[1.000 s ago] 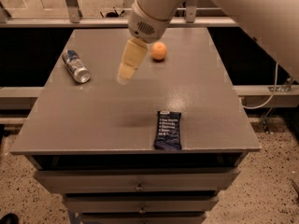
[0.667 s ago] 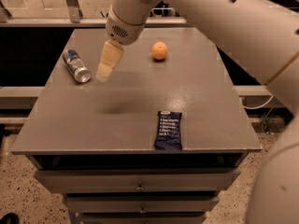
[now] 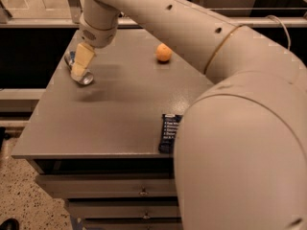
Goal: Pick redbull can
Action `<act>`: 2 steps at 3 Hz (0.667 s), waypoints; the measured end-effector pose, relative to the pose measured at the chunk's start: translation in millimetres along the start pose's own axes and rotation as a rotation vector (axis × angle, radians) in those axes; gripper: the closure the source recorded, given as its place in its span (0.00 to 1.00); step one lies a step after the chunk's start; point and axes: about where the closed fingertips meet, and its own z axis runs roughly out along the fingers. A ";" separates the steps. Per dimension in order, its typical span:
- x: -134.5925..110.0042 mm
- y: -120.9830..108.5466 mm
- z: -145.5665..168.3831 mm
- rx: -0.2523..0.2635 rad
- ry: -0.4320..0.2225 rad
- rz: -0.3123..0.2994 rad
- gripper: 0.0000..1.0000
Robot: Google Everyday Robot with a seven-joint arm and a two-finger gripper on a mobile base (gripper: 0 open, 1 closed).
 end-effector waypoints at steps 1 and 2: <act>-25.9 11.5 20.7 -0.014 0.034 0.042 0.00; -44.1 26.0 44.2 -0.031 0.072 0.073 0.00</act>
Offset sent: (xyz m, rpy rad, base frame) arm 0.0043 0.0979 -0.0363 -0.0518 0.1265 -0.0933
